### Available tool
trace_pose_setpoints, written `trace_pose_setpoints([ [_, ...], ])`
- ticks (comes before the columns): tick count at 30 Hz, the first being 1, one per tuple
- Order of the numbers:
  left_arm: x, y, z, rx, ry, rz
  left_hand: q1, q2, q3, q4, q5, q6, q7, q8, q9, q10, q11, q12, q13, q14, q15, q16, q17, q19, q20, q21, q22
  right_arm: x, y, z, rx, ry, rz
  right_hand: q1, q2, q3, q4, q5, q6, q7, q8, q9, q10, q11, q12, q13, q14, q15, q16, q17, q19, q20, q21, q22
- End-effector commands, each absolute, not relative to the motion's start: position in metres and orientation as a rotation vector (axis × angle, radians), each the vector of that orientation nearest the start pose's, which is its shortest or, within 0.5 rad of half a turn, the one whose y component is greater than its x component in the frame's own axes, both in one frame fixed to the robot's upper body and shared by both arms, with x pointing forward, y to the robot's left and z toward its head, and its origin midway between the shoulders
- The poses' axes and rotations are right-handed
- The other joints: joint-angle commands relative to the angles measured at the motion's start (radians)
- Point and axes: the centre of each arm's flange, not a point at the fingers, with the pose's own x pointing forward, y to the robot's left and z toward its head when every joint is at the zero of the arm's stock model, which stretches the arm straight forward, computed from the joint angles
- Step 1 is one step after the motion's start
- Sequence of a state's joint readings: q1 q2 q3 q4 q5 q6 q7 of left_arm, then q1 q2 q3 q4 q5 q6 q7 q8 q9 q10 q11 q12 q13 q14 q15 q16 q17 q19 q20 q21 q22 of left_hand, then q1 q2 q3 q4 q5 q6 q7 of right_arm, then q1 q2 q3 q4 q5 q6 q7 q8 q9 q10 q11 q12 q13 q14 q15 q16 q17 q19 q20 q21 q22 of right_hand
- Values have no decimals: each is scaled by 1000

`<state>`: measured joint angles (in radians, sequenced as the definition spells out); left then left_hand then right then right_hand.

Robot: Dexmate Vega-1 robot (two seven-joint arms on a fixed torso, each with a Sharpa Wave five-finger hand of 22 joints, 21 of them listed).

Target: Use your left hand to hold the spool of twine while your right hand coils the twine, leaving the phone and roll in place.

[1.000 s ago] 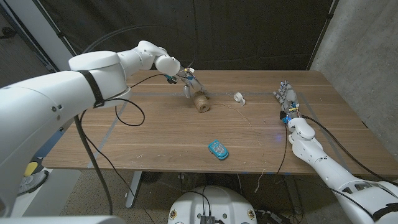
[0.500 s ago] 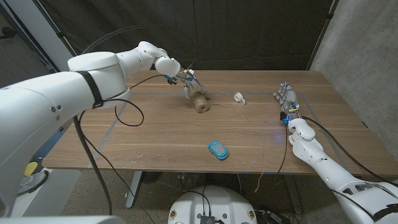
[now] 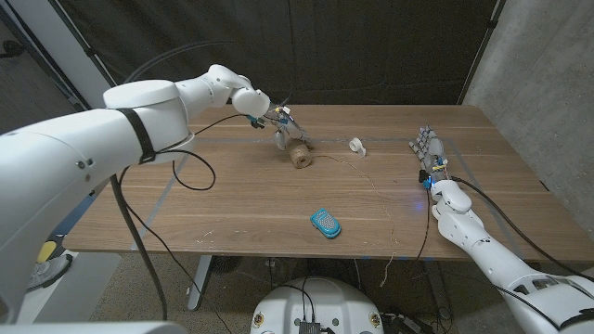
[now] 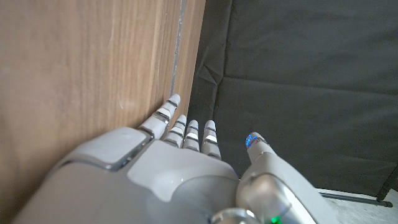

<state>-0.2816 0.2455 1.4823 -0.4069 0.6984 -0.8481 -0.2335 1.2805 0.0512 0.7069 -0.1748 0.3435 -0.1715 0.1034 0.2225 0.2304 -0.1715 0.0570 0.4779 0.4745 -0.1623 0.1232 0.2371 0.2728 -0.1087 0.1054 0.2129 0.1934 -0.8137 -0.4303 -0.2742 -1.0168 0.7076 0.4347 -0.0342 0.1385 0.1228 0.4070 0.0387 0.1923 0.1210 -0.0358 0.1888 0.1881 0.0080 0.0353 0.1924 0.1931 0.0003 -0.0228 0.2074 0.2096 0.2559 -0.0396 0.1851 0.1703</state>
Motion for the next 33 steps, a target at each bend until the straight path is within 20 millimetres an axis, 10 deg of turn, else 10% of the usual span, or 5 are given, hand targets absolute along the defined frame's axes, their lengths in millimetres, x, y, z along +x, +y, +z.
trace_pose_setpoints([
  [1,700,128,111,2311,-601,-774,13,-3,-6,-2,-2,-21,-4,6,5,-87,0,9,5,1,0,7,6,5,0,7,2,671,-376,-83,217,-565,-85,5,36,12,3,0,-2,-6,5,4,2,1,6,5,-3,1,4,4,-2,-4,7,1],
  [22,695,139,91,2286,-801,-750,44,5,-29,-1,-18,37,-17,32,16,-60,-6,63,44,46,-8,37,30,27,4,15,7,668,-376,-100,226,-547,-104,1,30,11,6,-1,-3,-5,5,5,2,5,6,5,-4,2,4,5,-1,-2,7,1],
  [33,688,151,78,2240,-915,-695,101,25,-90,-3,-48,208,-43,124,55,32,-33,199,149,164,-38,133,104,111,10,46,19,667,-375,-109,228,-530,-102,-1,27,11,8,-1,-4,-4,5,5,-4,2,5,5,-3,3,4,5,-1,-1,8,1],
])
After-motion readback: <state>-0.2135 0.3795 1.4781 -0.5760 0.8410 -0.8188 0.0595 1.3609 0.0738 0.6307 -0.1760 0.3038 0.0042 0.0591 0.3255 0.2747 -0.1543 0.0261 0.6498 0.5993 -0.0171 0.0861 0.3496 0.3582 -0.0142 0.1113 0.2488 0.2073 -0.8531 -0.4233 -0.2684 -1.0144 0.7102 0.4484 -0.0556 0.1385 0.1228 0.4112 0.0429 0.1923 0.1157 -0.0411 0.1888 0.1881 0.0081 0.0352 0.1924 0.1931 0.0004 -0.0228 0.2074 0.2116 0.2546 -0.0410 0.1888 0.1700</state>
